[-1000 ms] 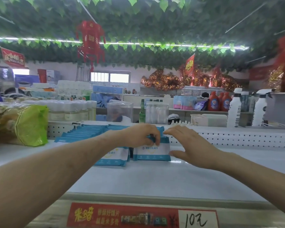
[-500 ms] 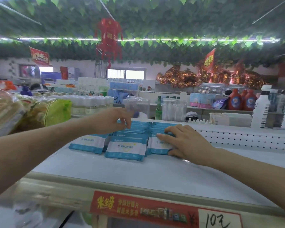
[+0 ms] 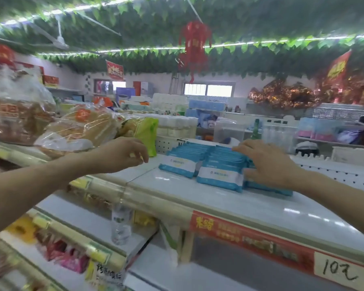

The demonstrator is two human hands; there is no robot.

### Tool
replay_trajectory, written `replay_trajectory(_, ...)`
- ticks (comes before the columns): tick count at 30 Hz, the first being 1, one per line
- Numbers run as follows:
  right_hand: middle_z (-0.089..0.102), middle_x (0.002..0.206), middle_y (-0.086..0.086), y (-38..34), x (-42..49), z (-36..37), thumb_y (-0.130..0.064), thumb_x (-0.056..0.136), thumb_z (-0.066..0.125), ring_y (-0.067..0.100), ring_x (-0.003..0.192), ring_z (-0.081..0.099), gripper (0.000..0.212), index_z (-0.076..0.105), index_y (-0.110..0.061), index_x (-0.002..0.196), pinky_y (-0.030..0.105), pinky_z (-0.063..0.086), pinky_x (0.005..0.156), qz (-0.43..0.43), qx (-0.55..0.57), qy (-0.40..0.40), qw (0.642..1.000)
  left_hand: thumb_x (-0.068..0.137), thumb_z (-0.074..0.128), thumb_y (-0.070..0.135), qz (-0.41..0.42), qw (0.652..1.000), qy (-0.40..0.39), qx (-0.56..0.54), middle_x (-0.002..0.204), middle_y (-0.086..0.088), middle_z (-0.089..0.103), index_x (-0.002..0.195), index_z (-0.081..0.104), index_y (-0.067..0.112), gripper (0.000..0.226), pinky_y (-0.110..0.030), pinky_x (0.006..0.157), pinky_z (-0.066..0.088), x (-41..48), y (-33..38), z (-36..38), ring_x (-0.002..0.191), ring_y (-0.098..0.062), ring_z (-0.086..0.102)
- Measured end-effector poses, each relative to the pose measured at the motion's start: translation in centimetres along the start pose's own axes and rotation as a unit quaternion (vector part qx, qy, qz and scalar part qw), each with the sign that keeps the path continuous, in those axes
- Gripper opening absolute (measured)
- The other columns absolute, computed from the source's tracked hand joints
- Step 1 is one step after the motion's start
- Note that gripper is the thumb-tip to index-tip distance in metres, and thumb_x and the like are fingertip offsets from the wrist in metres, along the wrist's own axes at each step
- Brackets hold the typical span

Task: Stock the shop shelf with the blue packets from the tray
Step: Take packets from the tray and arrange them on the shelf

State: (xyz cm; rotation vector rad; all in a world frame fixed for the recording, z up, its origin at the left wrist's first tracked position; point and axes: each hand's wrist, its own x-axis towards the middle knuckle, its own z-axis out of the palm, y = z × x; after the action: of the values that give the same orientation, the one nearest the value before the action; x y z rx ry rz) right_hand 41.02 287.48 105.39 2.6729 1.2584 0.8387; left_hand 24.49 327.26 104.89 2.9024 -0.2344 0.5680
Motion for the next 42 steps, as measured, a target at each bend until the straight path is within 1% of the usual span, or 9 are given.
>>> replay_trajectory(5, 0.061, 0.127, 0.005, -15.4, 5.5, -1.0, -0.027, 0.088, 0.063, 0.030, 0.112, 0.058, 0.048, 0.057, -0.021, 0.136, 0.044, 0.046, 0.092, -0.123, 0.112, 0.120, 0.979, 0.095, 0.069, 0.024, -0.100, 0.995, 0.007, 0.028, 0.106, 0.017, 0.060, 0.096, 0.071, 0.039, 0.016, -0.031, 0.084, 0.054, -12.9, -3.0, -4.6, 0.095, 0.001, 0.062)
replay_trajectory(11, 0.059, 0.123, 0.003, -39.8, 7.4, -0.4, -0.035, 0.091, 0.054, 0.026, 0.108, 0.058, 0.049, 0.052, -0.022, 0.138, 0.047, 0.051, 0.085, -0.341, 0.198, 0.129, 0.910, 0.097, 0.067, 0.025, -0.276, 0.959, -0.011, 0.072, 0.108, 0.020, 0.064, 0.102, 0.072, 0.039, 0.016, -0.028, 0.083, 0.056, -34.9, -5.7, -9.9, 0.095, 0.003, 0.064)
replay_trajectory(18, 0.060, 0.128, 0.003, -67.7, 1.0, 0.0, -0.025, 0.091, 0.061, 0.026, 0.121, 0.056, 0.046, 0.056, -0.022, 0.136, 0.050, 0.047, 0.100, -0.485, 0.323, -0.003, 0.813, 0.086, 0.072, 0.022, -0.514, 0.849, -0.016, 0.120, 0.101, 0.010, 0.068, 0.104, 0.076, 0.026, 0.019, -0.035, 0.085, 0.055, -64.4, -2.1, -13.1, 0.087, -0.008, 0.067)
replay_trajectory(21, 0.061, 0.130, 0.005, -77.0, -5.5, 0.2, -0.018, 0.091, 0.064, 0.024, 0.117, 0.059, 0.044, 0.059, -0.017, 0.135, 0.040, 0.047, 0.102, -0.527, 0.387, -0.118, 0.747, 0.089, 0.074, 0.017, -0.602, 0.792, -0.011, 0.106, 0.102, 0.010, 0.068, 0.108, 0.074, 0.027, 0.022, -0.035, 0.085, 0.055, -75.5, 2.2, -12.1, 0.088, -0.011, 0.067)
replay_trajectory(26, 0.064, 0.121, -0.002, -87.9, -17.3, 3.2, -0.026, 0.096, 0.057, 0.015, 0.103, 0.062, 0.029, 0.065, -0.024, 0.124, 0.041, 0.052, 0.095, -0.618, 0.339, -0.248, 0.664, 0.082, 0.063, 0.035, -0.698, 0.715, -0.028, 0.028, 0.106, 0.007, 0.069, 0.113, 0.071, 0.022, 0.035, -0.034, 0.089, 0.053, -88.5, 9.6, -4.5, 0.097, -0.016, 0.067)
replay_trajectory(29, 0.065, 0.117, -0.004, -90.4, -22.8, 5.7, -0.023, 0.096, 0.059, 0.013, 0.102, 0.059, 0.025, 0.070, -0.020, 0.118, 0.034, 0.049, 0.097, -0.660, 0.284, -0.294, 0.630, 0.091, 0.063, 0.028, -0.717, 0.694, -0.053, -0.043, 0.116, 0.007, 0.066, 0.116, 0.071, 0.025, 0.026, -0.034, 0.094, 0.053, -91.4, 12.1, 2.2, 0.105, -0.014, 0.064)
replay_trajectory(34, 0.050, 0.108, -0.012, -90.6, -26.8, 9.2, -0.031, 0.094, 0.059, 0.011, 0.102, 0.052, 0.021, 0.072, -0.030, 0.109, 0.037, 0.048, 0.095, -0.684, 0.262, -0.285, 0.618, 0.095, 0.061, 0.021, -0.661, 0.734, -0.116, -0.110, 0.124, 0.003, 0.059, 0.117, 0.070, 0.023, 0.024, -0.032, 0.101, 0.044, -93.0, 14.4, 12.1, 0.113, -0.016, 0.057)
replay_trajectory(38, 0.046, 0.111, -0.013, -89.8, -27.5, 10.0, -0.030, 0.095, 0.060, 0.010, 0.102, 0.048, 0.019, 0.070, -0.032, 0.110, 0.031, 0.046, 0.096, -0.678, 0.291, -0.241, 0.630, 0.091, 0.062, 0.023, -0.626, 0.769, -0.126, -0.031, 0.127, 0.004, 0.052, 0.114, 0.070, 0.029, 0.025, -0.040, 0.098, 0.043, -93.4, 14.2, 14.3, 0.112, -0.020, 0.051)
replay_trajectory(42, 0.041, 0.113, -0.008, -89.1, -28.2, 10.6, -0.022, 0.093, 0.063, 0.016, 0.104, 0.043, 0.018, 0.066, -0.031, 0.109, 0.031, 0.042, 0.090, -0.687, 0.279, -0.217, 0.635, 0.085, 0.065, 0.027, -0.568, 0.800, -0.177, 0.077, 0.128, 0.006, 0.046, 0.101, 0.067, 0.036, 0.019, -0.037, 0.088, 0.041, -93.9, 14.5, 15.0, 0.107, -0.022, 0.046)
